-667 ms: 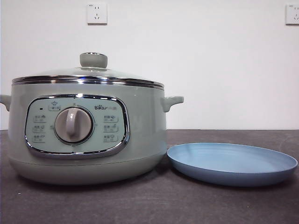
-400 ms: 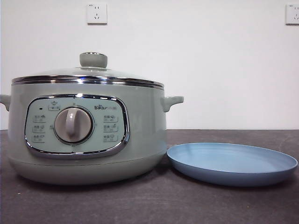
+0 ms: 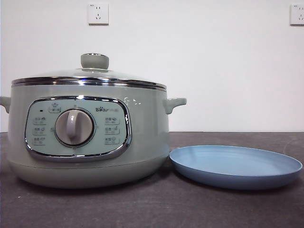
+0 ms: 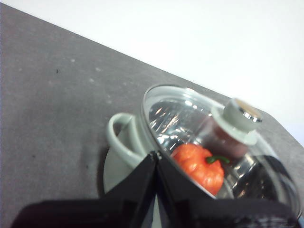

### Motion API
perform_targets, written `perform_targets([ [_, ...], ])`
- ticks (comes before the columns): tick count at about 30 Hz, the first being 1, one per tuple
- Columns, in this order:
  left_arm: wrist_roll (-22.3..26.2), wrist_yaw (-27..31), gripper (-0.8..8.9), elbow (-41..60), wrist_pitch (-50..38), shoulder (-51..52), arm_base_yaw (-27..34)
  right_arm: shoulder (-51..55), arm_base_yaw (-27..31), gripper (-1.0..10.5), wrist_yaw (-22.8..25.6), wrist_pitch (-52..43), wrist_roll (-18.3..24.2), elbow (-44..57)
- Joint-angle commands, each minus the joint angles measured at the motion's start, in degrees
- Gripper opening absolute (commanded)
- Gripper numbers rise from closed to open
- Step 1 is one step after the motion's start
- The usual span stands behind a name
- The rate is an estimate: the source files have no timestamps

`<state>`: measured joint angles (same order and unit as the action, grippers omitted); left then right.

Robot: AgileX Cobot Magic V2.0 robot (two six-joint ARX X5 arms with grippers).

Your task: Take the pumpkin out from the steamer,put the pumpkin in the blue plate,close the lid

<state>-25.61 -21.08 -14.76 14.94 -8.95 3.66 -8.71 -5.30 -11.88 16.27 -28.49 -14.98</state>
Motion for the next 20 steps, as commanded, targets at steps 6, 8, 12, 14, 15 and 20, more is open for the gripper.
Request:
perform_targets([
  [6,5.5,-1.6,-0.08,-10.8,1.2,-12.4,0.2,-10.3,0.0,0.0,-0.1,-0.3,8.7,-10.9],
  [8,7.9,-2.6,-0.08,-14.0,2.4,-15.6,0.2,-13.0,0.0,0.0,-0.2,0.0,10.7,-13.8],
  [12,12.0,-5.1,-0.08,-20.8,5.0,-21.7,0.2,-18.7,0.0,0.0,-0.2,1.2,15.5,-20.3],
  [14,13.5,-6.5,-0.08,-23.8,6.3,-24.2,0.1,-21.4,0.0,0.0,-0.3,2.7,17.5,-23.8],
  [15,14.1,-7.0,-0.04,-25.2,7.1,-25.3,0.0,-22.7,0.0,0.0,-0.5,3.7,18.4,-25.4],
  [20,18.1,-10.2,0.17,-32.1,11.1,-30.7,-0.3,-29.7,0.0,0.3,-6.1,9.9,23.9,-34.1],
])
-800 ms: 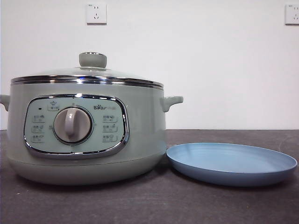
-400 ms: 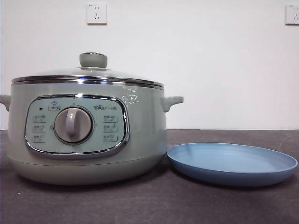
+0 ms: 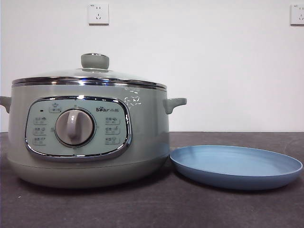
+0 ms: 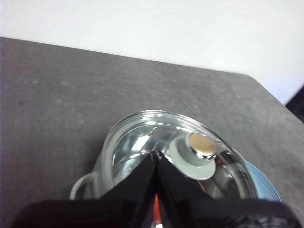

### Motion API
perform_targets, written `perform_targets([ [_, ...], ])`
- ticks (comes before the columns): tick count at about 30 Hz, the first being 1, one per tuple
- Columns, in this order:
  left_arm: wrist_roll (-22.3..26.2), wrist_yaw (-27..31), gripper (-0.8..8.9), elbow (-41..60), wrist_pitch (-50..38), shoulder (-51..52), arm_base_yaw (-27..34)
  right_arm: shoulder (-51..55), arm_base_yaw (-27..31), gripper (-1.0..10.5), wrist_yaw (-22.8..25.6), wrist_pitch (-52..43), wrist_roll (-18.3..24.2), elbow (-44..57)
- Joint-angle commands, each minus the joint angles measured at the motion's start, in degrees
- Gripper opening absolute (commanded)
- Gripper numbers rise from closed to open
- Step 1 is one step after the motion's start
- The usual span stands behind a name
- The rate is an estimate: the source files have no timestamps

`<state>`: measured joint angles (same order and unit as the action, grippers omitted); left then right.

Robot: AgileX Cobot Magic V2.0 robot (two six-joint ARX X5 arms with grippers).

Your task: Take the pumpkin out from the steamer,put the pumpkin in the blue plate,close the lid

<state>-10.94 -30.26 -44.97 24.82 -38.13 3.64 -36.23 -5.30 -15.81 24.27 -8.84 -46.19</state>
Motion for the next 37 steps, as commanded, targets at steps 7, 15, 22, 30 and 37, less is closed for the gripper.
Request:
perform_targets([
  [7,3.6,-1.3,4.4,-7.4,3.8,-6.0,-2.3,-8.5,0.0,4.6,-3.8,7.6,5.2,-10.0],
  [15,3.8,-0.8,4.4,-14.1,4.9,-13.6,-9.1,-10.1,-0.1,5.1,-3.8,8.0,4.4,-10.4],
  [22,7.9,8.8,4.4,-21.7,10.5,-23.5,-19.2,-10.1,-0.2,5.0,-3.8,8.4,4.2,-10.4],
  [30,10.6,19.1,4.4,-25.6,12.6,-33.8,-27.9,-10.1,-0.2,5.0,-3.8,9.0,4.2,-10.4],
  [37,11.5,21.3,4.4,-25.6,12.2,-40.3,-30.7,-10.2,-0.2,5.0,-3.8,9.3,4.2,-10.4],
])
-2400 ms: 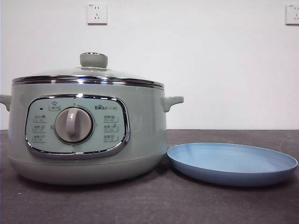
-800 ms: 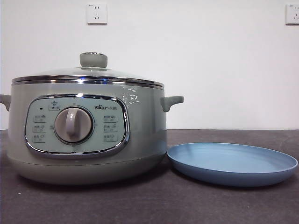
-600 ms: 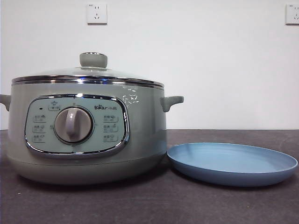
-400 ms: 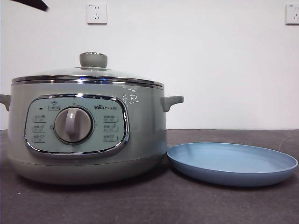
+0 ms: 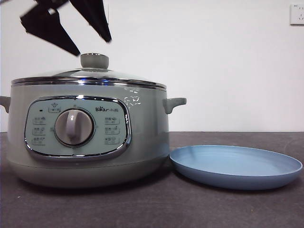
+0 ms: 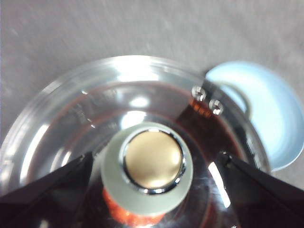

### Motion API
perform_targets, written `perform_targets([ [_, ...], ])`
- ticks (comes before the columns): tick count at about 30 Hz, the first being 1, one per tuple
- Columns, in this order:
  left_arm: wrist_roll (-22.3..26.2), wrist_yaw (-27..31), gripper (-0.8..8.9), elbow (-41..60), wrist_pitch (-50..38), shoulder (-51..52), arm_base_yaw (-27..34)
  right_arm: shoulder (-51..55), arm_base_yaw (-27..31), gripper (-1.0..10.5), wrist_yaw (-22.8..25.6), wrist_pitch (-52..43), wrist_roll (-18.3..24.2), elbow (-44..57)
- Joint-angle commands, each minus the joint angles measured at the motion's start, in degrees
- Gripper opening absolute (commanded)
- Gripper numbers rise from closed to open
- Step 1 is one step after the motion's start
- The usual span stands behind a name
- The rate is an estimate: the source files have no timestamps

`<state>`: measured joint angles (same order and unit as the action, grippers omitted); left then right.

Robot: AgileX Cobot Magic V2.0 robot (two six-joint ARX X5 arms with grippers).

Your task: Take the pumpkin out from the steamer,put the pumpkin in the blue plate,close the lid

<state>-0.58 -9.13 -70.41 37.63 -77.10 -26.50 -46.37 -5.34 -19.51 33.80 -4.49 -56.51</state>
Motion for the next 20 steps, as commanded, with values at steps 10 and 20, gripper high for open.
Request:
perform_targets([
  [10,2.4,1.7,3.53,-0.1,-1.1,-3.8,-1.4,0.0,-0.1,5.0,0.0,-0.2,-0.1,-0.1],
  [20,2.6,3.2,-0.08,-0.2,-3.1,-3.7,-1.4,0.0,-0.1,5.0,0.1,1.0,0.1,-0.1],
])
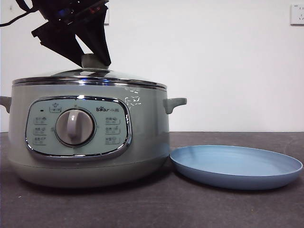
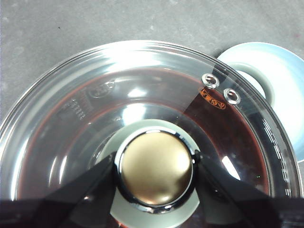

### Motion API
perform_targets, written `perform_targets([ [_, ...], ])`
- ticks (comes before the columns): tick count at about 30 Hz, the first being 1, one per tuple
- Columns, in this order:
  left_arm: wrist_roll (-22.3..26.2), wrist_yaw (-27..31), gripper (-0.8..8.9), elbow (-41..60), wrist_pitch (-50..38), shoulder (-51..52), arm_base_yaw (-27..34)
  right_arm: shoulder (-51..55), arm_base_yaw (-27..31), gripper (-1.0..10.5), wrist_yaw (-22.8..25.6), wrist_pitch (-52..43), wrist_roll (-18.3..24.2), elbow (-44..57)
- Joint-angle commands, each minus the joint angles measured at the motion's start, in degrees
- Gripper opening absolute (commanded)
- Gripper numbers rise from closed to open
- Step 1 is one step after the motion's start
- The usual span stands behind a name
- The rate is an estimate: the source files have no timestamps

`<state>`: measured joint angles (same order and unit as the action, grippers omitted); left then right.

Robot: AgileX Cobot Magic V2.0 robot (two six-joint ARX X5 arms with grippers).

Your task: Take the pumpkin out from the steamer,put the pumpkin in the blue plate,close the lid

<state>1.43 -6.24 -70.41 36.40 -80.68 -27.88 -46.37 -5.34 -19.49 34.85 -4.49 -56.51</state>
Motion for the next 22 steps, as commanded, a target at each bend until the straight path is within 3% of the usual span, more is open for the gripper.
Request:
perform_targets([
  [1,0.5,0.3,-0.08,-0.2,-2.0,0.1,0.0,0.0,-0.1,5.0,0.1,0.0,0.1,-0.1],
  [10,0.5,0.3,-0.08,-0.3,-2.1,7.0,0.0,-0.3,-0.2,5.0,-0.4,-0.3,-0.6,-0.1],
  [15,0.3,0.9,-0.08,-0.3,-2.0,14.3,0.0,-2.6,-1.6,5.0,-8.1,-3.6,-1.2,-0.1],
  [22,0.3,10.0,-0.08,-0.3,0.4,26.3,0.0,-9.8,-10.4,5.0,-8.9,-9.1,-3.4,-2.2],
])
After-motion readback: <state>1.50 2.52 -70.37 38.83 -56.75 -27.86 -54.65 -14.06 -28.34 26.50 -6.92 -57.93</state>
